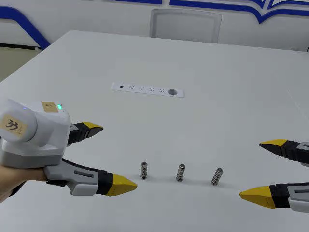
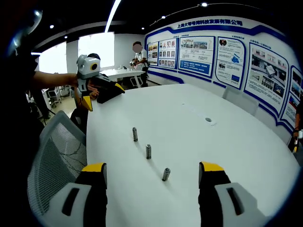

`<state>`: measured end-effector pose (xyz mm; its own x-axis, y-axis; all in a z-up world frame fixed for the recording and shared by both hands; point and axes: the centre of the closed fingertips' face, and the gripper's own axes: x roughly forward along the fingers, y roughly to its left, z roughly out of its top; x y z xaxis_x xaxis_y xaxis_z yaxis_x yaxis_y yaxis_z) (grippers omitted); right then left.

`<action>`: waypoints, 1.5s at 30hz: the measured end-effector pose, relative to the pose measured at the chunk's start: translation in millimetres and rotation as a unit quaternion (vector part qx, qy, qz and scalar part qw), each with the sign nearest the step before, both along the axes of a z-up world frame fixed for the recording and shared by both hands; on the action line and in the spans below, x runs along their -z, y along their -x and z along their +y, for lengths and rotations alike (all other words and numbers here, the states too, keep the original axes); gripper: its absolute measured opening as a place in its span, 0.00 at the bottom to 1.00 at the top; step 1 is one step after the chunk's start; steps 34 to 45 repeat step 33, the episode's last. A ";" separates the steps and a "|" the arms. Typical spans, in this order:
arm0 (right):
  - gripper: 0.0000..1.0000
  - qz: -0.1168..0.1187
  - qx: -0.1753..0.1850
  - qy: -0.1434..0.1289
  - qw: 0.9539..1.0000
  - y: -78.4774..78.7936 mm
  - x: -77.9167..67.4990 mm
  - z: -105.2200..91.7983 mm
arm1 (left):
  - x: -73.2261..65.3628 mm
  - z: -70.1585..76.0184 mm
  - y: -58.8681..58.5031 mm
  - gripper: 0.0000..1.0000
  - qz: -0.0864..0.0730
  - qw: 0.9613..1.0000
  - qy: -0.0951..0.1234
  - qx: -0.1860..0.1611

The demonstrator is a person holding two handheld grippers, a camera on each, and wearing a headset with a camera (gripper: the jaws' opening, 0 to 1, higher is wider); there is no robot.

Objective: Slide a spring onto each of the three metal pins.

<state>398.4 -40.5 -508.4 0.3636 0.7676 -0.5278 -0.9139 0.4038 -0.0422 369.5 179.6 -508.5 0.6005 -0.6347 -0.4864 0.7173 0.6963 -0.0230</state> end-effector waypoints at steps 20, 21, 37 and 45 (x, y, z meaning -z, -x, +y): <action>0.80 0.000 0.010 0.002 1.000 -8.0 -0.1 -1.5 | 5.0 -2.4 0.5 0.95 0.001 1.000 -0.011 0.008; 0.80 0.002 0.009 0.003 1.000 -7.1 0.5 -1.4 | 5.0 -2.3 0.4 0.95 0.001 1.000 -0.011 0.008; 0.79 0.001 0.010 0.007 1.000 -3.7 0.2 -2.6 | 5.1 -1.8 2.1 0.95 0.002 1.000 -0.012 0.009; 0.79 0.001 0.010 0.007 1.000 -3.7 0.2 -2.6 | 5.1 -1.8 2.1 0.95 0.002 1.000 -0.012 0.009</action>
